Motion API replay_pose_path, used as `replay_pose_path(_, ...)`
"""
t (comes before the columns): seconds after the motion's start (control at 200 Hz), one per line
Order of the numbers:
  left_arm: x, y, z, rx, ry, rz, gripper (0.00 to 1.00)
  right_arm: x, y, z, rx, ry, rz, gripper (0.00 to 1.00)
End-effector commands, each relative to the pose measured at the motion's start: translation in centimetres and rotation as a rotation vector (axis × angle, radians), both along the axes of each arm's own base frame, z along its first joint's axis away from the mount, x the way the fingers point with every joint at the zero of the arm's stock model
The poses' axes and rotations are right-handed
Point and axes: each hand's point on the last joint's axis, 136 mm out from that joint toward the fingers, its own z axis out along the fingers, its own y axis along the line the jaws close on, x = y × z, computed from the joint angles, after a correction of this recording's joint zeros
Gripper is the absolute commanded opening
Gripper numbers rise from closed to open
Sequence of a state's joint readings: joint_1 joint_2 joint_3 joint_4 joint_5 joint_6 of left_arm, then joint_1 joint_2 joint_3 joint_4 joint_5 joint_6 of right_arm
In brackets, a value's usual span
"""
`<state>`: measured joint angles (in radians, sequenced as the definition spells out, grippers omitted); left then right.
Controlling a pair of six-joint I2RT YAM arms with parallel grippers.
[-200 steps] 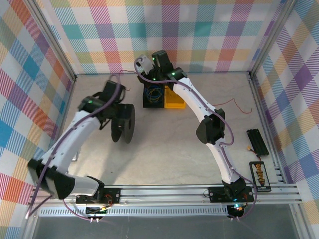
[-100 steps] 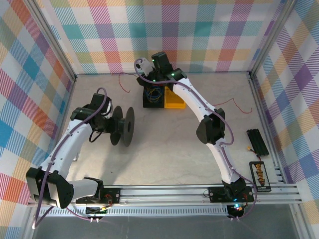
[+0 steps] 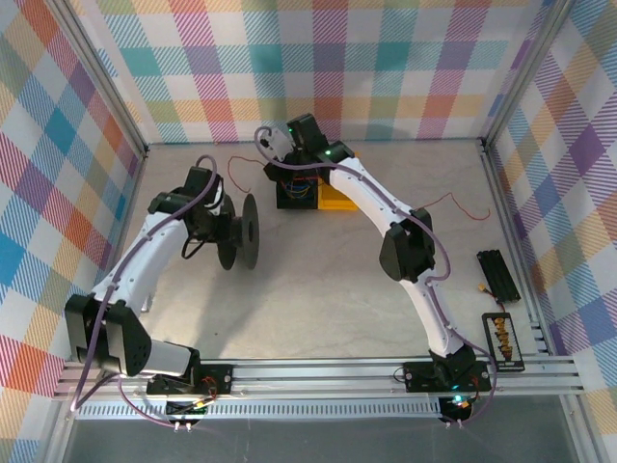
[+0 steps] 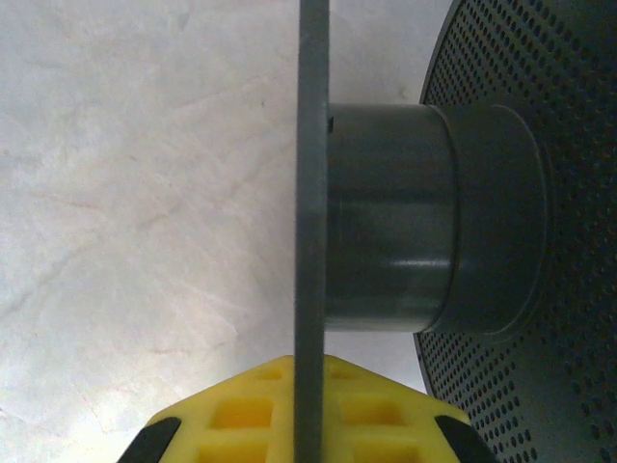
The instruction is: Wrap the cables
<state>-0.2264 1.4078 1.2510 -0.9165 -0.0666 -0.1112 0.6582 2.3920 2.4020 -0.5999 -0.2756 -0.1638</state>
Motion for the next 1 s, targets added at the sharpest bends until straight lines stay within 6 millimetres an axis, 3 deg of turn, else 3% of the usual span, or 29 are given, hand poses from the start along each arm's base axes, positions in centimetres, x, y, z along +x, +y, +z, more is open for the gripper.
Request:
replay_pose_path(0.0, 1.8, 0.7, 1.1, 0.037, -0.026, 0.009, 0.00, -0.6, 0.9, 1.6, 0.017, -0.017, -0.045, 0.00)
replay_pose_path(0.16, 3.1, 1.0, 1.3, 0.054, -0.031, 0.021, 0.00, -0.2, 1.0, -0.6, 0.008, 0.060, -0.136, 0.00)
replay_pose_path(0.625, 4.1, 2.4, 1.8, 0.043, -0.046, 0.070, 0.00, 0.4, 0.0, -6.9, -0.095, 0.154, -0.277, 0.00)
replay_pose_path(0.845, 4.6, 2.1, 1.2, 0.021, -0.044, 0.080, 0.00, 0.6, -0.2, -8.1, -0.113, 0.166, -0.299, 0.00)
replay_pose_path(0.995, 4.8, 1.9, 0.5, 0.019, -0.027, 0.082, 0.00, 0.9, -0.1, -7.6, -0.109, 0.160, -0.310, 0.00)
